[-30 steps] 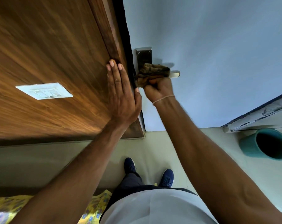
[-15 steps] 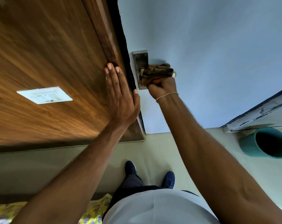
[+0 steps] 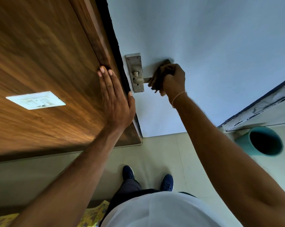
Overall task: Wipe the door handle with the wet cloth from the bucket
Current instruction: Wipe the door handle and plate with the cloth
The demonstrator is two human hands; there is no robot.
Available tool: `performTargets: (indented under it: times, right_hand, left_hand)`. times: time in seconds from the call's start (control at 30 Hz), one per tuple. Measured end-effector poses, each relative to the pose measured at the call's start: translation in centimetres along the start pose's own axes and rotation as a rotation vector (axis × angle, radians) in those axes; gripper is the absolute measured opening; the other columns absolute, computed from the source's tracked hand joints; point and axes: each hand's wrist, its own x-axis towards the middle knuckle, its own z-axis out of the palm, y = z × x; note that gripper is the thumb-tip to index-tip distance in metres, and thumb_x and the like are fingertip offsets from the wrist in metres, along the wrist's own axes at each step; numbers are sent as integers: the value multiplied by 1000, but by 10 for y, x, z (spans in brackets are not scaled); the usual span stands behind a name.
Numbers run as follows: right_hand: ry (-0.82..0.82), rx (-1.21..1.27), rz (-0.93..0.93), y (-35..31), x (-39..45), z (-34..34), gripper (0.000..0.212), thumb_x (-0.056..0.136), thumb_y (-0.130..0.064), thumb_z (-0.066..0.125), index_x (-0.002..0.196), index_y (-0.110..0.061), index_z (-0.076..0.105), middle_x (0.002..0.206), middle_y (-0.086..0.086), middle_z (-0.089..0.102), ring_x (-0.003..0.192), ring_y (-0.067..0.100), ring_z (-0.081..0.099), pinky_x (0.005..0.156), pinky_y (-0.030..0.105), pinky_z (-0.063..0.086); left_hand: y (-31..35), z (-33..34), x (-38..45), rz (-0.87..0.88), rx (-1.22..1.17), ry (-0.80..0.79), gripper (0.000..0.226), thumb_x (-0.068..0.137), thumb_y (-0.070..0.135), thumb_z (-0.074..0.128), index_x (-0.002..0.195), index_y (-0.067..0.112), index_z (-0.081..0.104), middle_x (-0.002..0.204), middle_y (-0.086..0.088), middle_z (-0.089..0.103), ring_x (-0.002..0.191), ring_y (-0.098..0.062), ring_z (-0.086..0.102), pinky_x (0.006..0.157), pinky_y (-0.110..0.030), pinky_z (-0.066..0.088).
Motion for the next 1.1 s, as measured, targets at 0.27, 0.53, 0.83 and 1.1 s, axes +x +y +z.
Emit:
performTargets:
  times: [0.27, 0.53, 0.83, 1.1]
  right_hand:
    - [-308, -871, -687, -24, -8, 13, 33, 87, -22, 80, 113, -9, 65, 109, 11, 73, 100, 34, 66, 85, 41, 57]
    - [-362, -992, -967, -20, -3, -1, 25, 95, -21, 65, 118, -16, 72, 110, 11, 74, 98, 39, 65, 78, 44, 57]
    - [-307, -1056, -986, -13, -6, 13, 22, 93, -23, 64, 110, -12, 72, 95, 14, 74, 87, 41, 65, 76, 42, 50]
    - [-332, -1029, -1012, -12, 10, -23, 30, 96, -32, 62, 121, -17, 70, 108, 8, 77, 90, 38, 68, 77, 42, 53]
  left_hand:
    - [-1, -1, 0, 14, 0, 20, 81, 106, 21, 58, 164, -15, 13, 173, -40, 13, 164, -53, 13, 135, -60, 20]
    - [-3, -1, -1, 14, -9, 10, 81, 106, 19, 58, 164, -14, 13, 174, -38, 13, 165, -51, 12, 135, -60, 20]
    - [2, 2, -1, -17, -3, 29, 83, 105, 21, 60, 164, -14, 13, 173, -39, 14, 164, -52, 15, 134, -60, 22]
    - [-1, 3, -1, 3, -9, 17, 83, 104, 19, 59, 164, -15, 12, 173, -40, 12, 165, -53, 12, 134, -62, 20]
